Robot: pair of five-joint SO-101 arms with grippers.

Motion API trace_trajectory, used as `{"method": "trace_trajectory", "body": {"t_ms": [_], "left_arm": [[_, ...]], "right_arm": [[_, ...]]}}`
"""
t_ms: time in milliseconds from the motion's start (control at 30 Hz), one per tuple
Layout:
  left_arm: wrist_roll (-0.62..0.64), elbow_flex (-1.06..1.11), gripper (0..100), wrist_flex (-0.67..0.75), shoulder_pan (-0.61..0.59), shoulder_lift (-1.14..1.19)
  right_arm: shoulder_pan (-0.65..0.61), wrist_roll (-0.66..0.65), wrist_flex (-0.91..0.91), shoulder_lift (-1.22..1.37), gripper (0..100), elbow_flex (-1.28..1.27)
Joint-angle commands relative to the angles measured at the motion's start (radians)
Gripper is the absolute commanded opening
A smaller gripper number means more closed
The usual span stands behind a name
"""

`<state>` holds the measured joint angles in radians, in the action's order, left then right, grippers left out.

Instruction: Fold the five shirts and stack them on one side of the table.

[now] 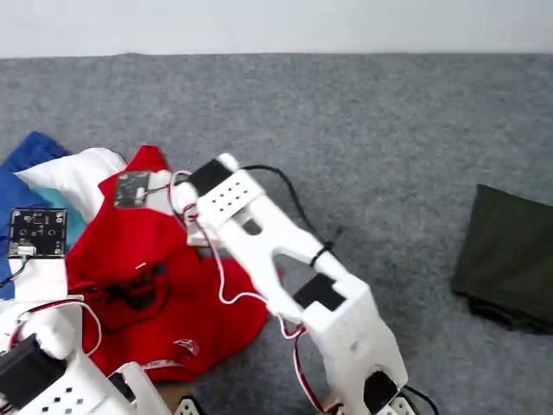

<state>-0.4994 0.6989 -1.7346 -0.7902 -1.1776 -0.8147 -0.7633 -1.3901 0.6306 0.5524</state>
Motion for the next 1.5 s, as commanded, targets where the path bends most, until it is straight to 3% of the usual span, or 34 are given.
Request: {"method": "trace_trajectory", "body": {"t_ms": [0, 533, 700, 767, 1167, 1467], "left_arm": [[0.009, -0.004, 1, -0.003, -0.008, -0.006], [0.009, -0.002, 1, -0.003, -0.008, -0.003], [0.009, 0.007, 1, -0.003, -0.008, -0.002], [0.008, 0.018, 1, -0.002, -0.008, -0.002], [0.011, 0.008, 1, 0.034, -0.008, -0.006], [0.012, -0.093, 1, 0.16, -0.003, 0.0]], "right_arm": [[-0.027, -0.009, 0.012, 0.025, 15.3, 0.118], [-0.036, -0.009, 0.01, 0.424, 14.9, 0.554], [-0.045, -0.028, -0.001, 0.524, 0.9, 0.713], [-0.045, -0.078, -0.036, 0.544, 1.9, 0.764], [0.019, -0.091, -0.335, 0.549, 1.1, 1.137], [0.185, -0.091, -0.403, 0.341, 1.1, 1.123]]}}
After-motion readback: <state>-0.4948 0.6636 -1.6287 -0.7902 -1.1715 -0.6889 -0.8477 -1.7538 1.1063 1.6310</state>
